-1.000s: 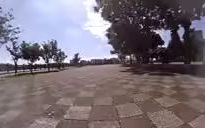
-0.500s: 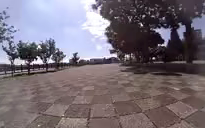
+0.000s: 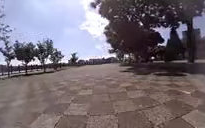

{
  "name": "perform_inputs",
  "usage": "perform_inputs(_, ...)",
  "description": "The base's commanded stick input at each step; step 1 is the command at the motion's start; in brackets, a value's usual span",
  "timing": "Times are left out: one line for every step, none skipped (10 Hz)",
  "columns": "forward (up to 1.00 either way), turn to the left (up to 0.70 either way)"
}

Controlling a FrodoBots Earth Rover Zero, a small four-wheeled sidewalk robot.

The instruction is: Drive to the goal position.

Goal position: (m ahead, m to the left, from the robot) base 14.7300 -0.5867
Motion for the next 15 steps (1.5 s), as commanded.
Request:
perform_inputs(0.7,0.0)
perform_inputs(0.7,0.0)
perform_inputs(0.7,0.0)
perform_inputs(0.7,0.0)
perform_inputs(0.7,0.0)
perform_inputs(0.7,0.0)
perform_inputs(0.7,0.0)
perform_inputs(0.7,0.01)
perform_inputs(0.7,0.08)
perform_inputs(0.7,0.14)
perform_inputs(0.7,0.14)
perform_inputs(0.7,0.14)
perform_inputs(0.7,0.14)
perform_inputs(0.7,0.14)
perform_inputs(0.7,0.14)
